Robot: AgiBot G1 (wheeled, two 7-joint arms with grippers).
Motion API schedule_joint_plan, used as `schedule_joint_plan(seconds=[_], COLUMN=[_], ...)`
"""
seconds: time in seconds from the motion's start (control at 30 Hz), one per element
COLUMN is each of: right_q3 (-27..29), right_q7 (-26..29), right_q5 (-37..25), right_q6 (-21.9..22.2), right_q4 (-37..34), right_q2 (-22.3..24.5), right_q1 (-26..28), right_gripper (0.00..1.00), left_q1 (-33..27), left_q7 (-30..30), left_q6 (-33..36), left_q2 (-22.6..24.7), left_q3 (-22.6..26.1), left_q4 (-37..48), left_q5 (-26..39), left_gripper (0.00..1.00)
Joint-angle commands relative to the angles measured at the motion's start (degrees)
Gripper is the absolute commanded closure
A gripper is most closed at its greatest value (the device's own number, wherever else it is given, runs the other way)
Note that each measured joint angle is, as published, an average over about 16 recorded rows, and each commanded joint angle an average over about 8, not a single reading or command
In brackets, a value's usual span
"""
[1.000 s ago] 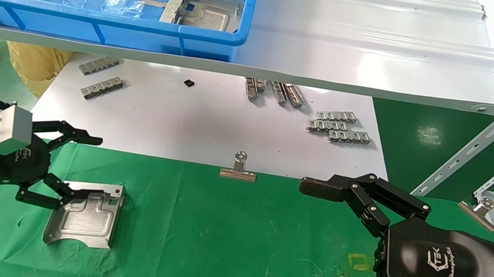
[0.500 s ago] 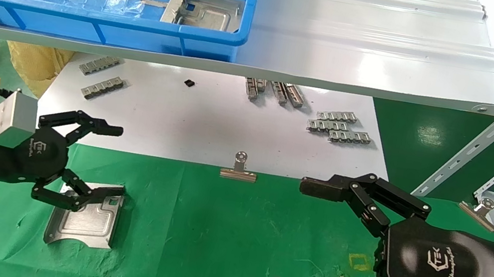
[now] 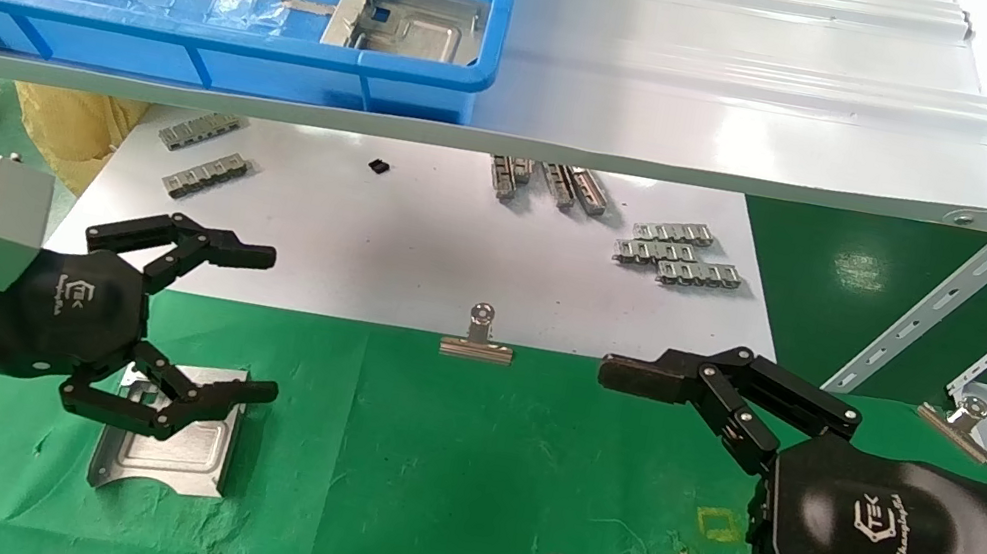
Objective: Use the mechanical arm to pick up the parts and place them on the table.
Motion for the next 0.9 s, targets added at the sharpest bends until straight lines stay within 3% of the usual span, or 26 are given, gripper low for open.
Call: schedule_joint_plan(seconds=[0.03,0.9], right_q3=[0.0,0.0], right_q7=[0.0,0.0], right_q5=[0.0,0.0], right_q6=[0.0,0.0], right_q4=[0.0,0.0], right_q2=[0.0,0.0], right_q1=[0.0,0.0], right_gripper=[0.0,0.0], left_q1=[1.2,15.6], left_q7=[-1.7,-22.5], left_q6=[-0.2,-2.4], left_q2=[-0.5,-6.1], left_q3=[-1.0,-13.6], left_q4=[-2.4,-31.9], left_q5=[-0.7,-9.1], left_gripper=[0.0,0.0])
